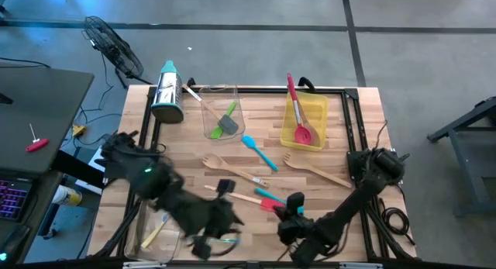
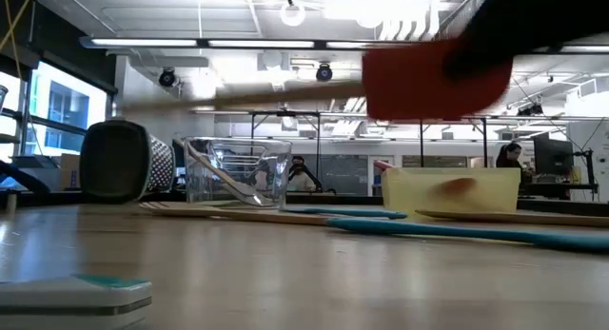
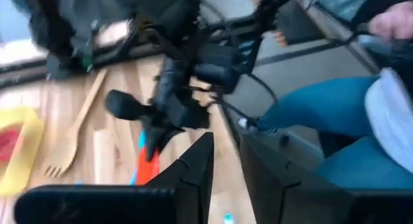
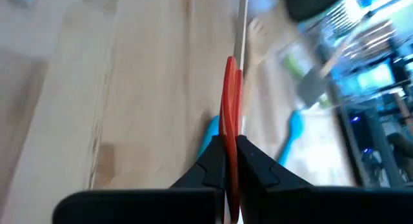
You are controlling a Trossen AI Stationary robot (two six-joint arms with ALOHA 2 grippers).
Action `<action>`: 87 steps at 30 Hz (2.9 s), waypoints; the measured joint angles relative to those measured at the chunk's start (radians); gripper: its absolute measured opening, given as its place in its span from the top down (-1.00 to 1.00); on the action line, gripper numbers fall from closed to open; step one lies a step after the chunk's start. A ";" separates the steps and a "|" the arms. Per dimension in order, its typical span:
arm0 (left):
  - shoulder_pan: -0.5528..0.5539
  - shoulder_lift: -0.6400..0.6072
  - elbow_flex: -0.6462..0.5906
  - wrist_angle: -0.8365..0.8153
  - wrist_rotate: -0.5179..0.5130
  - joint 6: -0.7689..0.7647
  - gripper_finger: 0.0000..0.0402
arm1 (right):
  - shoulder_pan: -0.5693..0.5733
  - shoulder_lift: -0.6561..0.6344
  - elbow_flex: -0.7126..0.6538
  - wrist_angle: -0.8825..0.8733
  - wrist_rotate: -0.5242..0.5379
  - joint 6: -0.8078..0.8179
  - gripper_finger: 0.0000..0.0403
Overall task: Pick & Place Kitchen Items
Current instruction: Put the orange spatula into the top transparent bin
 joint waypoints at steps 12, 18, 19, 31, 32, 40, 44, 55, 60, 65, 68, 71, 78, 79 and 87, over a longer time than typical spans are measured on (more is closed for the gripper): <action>-0.295 -0.012 -0.017 -0.065 -0.340 0.054 0.63 | 0.179 -0.242 0.002 0.165 0.311 -0.213 0.98; -0.400 -0.010 -0.096 -0.004 -0.542 0.053 0.63 | 0.249 -0.272 0.002 0.555 0.363 -0.623 0.98; -0.411 -0.010 -0.114 0.014 -0.572 0.044 0.63 | 0.256 -0.272 0.002 0.627 0.362 -0.700 0.98; -0.417 -0.008 -0.381 0.441 -0.984 0.114 0.63 | 0.276 -0.272 0.003 1.108 0.071 -1.159 0.98; -0.418 -0.008 -0.388 0.449 -0.997 0.116 0.63 | 0.276 -0.272 0.003 1.127 0.024 -1.168 0.98; -0.418 -0.006 -0.393 0.727 -0.915 0.279 0.63 | 0.273 -0.272 0.004 1.199 -0.186 -1.234 0.98; -0.409 0.008 -0.392 1.002 -0.724 0.522 0.63 | 0.262 -0.273 0.004 1.221 -0.201 -1.282 0.98; -0.366 0.037 -0.393 1.255 -0.512 0.736 0.63 | 0.232 -0.273 0.004 1.253 -0.322 -1.340 0.98; -0.336 0.037 -0.392 1.305 -0.440 0.736 0.63 | 0.208 -0.273 0.004 1.262 -0.370 -1.365 0.98; -0.316 0.037 -0.392 1.331 -0.430 0.737 0.63 | 0.178 -0.273 0.004 1.274 -0.392 -1.378 0.98; -0.315 0.037 -0.392 1.346 -0.400 0.737 0.63 | 0.160 -0.273 0.004 1.274 -0.393 -1.388 0.98; -0.318 0.037 -0.392 1.347 -0.373 0.738 0.63 | 0.142 -0.273 0.004 1.275 -0.393 -1.388 0.98; -0.319 0.041 -0.392 1.350 -0.373 0.736 0.63 | 0.112 -0.273 0.004 1.276 -0.442 -1.391 0.98; -0.319 0.043 -0.392 1.349 -0.373 0.736 0.63 | 0.110 -0.273 0.004 1.278 -0.443 -1.392 0.98; -0.319 0.045 -0.392 1.344 -0.356 0.728 0.63 | 0.108 -0.273 0.004 1.299 -0.445 -1.418 0.98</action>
